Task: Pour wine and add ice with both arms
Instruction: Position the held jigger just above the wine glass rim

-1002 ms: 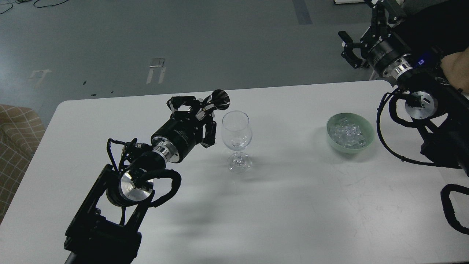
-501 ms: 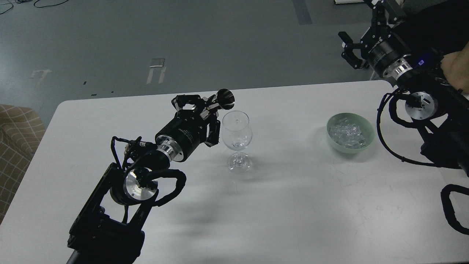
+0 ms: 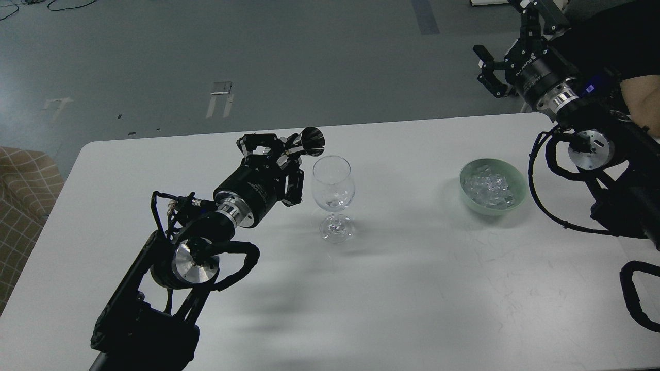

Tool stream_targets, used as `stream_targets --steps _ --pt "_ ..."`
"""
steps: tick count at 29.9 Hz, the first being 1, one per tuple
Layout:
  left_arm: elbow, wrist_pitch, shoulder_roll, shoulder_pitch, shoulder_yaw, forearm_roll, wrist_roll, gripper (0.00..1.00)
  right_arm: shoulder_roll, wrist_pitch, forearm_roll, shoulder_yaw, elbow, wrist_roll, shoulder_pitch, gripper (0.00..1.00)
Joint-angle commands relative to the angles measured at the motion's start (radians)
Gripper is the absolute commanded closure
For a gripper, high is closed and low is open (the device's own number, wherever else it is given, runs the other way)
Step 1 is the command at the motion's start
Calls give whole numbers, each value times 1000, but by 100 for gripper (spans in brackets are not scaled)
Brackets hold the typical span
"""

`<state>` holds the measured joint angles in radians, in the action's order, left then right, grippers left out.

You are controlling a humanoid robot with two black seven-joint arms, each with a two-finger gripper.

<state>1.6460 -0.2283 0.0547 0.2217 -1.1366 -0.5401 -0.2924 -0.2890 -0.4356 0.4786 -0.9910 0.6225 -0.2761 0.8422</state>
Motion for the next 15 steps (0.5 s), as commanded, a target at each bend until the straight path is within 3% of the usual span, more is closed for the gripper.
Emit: stream_targets --steps 1,15 --pt "0 3 1 4 0 -6 1 100 -1 0 0 0 2 0 0 0" --pt "0 23 2 7 1 -50 13 100 -1 1 0 0 2 0 0 0"
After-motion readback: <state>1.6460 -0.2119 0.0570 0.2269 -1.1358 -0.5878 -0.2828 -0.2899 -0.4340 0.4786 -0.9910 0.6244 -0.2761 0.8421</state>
